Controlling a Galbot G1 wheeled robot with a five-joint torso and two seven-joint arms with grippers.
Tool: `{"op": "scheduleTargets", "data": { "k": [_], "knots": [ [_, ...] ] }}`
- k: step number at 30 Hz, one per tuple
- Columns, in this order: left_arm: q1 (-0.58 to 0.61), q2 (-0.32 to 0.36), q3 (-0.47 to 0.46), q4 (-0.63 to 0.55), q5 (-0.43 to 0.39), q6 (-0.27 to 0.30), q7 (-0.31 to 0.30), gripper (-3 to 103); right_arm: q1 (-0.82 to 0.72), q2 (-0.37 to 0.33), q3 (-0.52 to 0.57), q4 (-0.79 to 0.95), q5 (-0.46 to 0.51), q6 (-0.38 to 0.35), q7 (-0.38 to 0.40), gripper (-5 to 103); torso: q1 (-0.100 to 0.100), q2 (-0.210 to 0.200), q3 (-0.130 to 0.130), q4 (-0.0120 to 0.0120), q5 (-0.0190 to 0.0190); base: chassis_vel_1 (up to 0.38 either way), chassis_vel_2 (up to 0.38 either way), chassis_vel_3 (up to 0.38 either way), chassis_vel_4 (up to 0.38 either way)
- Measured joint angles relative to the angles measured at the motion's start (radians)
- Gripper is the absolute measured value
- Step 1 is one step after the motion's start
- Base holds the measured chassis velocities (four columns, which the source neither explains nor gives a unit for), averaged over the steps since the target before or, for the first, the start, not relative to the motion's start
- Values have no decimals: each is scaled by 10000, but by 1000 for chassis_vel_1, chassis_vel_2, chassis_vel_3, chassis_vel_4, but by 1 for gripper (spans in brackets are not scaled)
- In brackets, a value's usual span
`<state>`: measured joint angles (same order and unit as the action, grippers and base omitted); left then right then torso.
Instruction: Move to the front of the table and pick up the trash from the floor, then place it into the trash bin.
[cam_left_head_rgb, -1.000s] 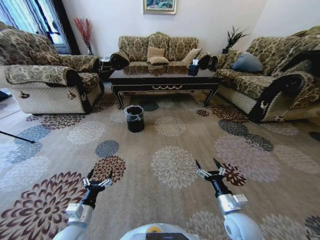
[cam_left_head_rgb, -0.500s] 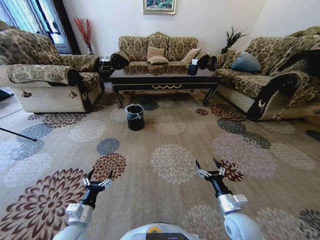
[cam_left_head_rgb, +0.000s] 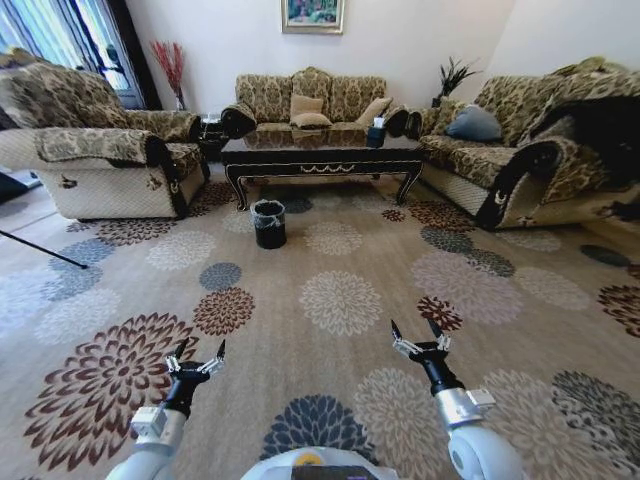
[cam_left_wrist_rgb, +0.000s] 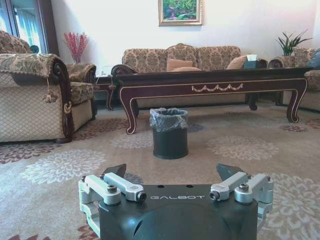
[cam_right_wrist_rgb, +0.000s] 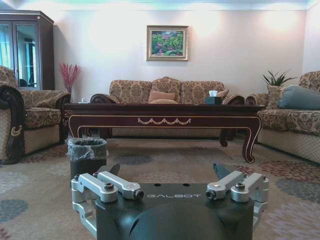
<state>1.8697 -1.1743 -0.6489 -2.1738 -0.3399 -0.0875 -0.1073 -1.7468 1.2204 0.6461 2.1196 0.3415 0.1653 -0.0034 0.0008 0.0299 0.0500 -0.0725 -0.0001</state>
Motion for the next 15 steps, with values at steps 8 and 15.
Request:
{"op": "scheduleTargets", "data": {
  "k": [8,15],
  "knots": [
    [2,0,0,0,0,0,0,100,-5,0,0,0,0,0,0,100,33,389,348,0,1,-2,4,7,-2],
    [2,0,0,0,0,0,0,100,-4,0,0,0,0,0,0,100,82,638,554,0,2,0,0,0,0]
  ]
}}
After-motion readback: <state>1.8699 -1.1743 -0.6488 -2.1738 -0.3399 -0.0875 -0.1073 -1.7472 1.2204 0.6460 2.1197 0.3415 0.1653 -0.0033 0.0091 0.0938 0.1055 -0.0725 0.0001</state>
